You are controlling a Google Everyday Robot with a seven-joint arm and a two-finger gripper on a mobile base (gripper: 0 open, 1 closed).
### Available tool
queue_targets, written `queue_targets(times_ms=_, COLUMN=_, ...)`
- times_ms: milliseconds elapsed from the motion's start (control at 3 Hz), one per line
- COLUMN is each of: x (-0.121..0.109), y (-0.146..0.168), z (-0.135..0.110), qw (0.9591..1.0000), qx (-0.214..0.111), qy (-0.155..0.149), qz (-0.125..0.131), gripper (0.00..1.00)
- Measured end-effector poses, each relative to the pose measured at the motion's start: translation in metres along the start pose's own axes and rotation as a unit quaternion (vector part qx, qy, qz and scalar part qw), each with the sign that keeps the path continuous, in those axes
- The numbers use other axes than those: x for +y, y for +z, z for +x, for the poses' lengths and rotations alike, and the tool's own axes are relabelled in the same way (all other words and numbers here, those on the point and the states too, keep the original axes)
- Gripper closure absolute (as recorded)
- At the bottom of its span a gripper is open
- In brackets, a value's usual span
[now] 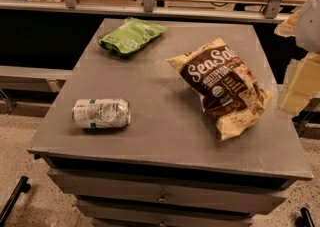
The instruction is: Move brown chip bag near green rice chip bag
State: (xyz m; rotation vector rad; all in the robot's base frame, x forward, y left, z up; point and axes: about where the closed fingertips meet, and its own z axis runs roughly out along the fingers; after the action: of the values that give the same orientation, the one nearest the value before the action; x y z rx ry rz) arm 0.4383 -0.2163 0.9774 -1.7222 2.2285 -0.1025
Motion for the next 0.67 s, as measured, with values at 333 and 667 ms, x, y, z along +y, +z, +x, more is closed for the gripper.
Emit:
queue_targets(times_ms=333, x=0.0, y=0.0, z=0.0, qw=1.0, qx=0.0, qy=0.0, qz=0.0, gripper=0.0)
queue_targets(times_ms=667, x=-0.0012, y=0.0068, z=-0.0042, qw=0.9992, qx=-0.035, qy=0.018, qz=-0.003, gripper=0.0)
